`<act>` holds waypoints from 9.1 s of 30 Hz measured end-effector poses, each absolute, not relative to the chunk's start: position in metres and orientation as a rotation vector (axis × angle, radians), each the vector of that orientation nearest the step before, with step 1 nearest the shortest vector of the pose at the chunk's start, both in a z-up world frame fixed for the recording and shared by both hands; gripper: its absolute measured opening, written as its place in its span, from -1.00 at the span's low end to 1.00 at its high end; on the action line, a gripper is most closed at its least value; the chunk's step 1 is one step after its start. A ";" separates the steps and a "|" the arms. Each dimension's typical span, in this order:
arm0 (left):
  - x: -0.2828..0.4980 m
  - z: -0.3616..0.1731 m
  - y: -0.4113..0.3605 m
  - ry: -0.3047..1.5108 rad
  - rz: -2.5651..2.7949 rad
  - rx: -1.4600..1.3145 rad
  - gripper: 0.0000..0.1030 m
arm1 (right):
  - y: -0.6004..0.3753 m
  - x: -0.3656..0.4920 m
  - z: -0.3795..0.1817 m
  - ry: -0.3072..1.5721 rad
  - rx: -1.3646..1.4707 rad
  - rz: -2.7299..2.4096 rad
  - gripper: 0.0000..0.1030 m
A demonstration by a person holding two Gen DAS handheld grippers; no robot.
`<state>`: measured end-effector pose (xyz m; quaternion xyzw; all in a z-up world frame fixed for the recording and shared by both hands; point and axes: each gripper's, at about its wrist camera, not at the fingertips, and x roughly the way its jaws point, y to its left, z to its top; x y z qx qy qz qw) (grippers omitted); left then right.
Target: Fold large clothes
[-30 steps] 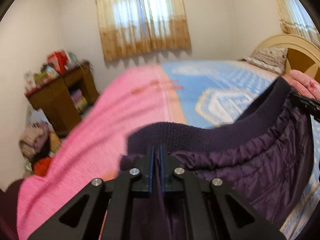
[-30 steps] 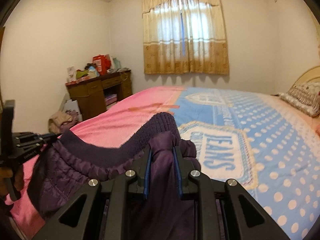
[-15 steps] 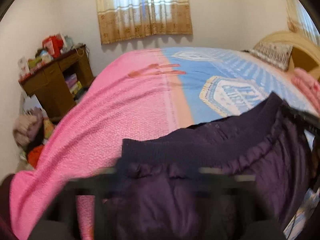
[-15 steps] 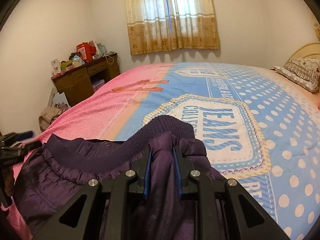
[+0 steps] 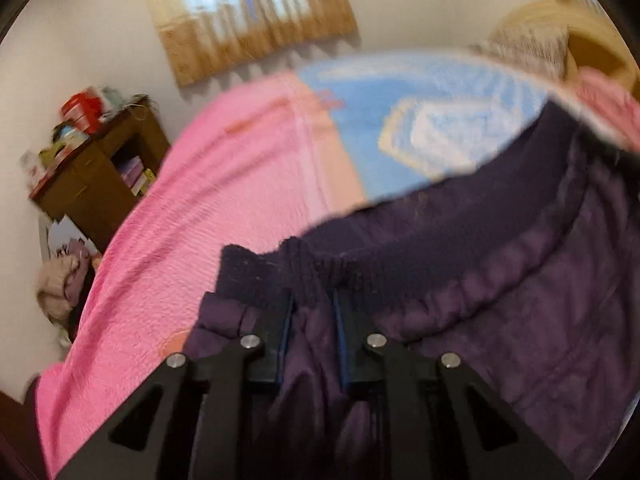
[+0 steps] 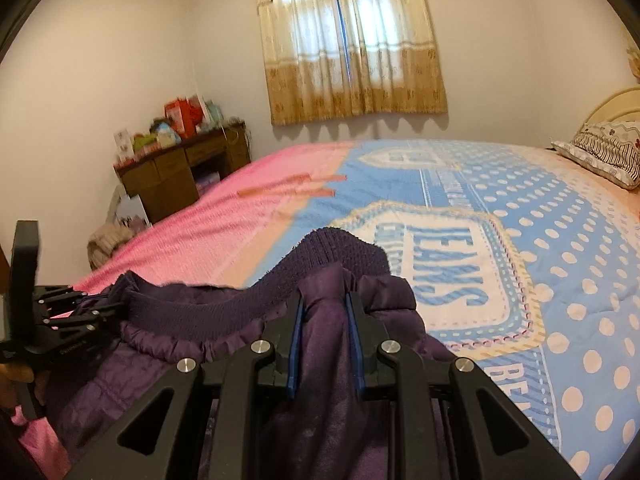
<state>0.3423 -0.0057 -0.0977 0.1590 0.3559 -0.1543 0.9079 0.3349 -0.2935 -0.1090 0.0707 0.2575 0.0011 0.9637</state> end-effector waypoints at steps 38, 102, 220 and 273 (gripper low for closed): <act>0.391 -0.134 -0.018 0.750 -0.174 0.426 -0.58 | -0.288 0.421 -0.183 0.930 -0.021 -0.186 -0.59; 0.338 -0.151 -0.076 0.682 0.011 0.474 1.00 | -0.237 0.372 -0.191 0.887 -0.175 -0.280 0.52; 0.315 -0.094 -0.285 0.947 -0.951 0.159 0.14 | -0.395 0.086 -0.172 0.607 1.012 0.024 0.51; 0.280 -0.129 -0.162 0.675 -0.503 0.132 1.00 | -0.378 0.255 -0.126 0.666 0.579 -0.114 0.09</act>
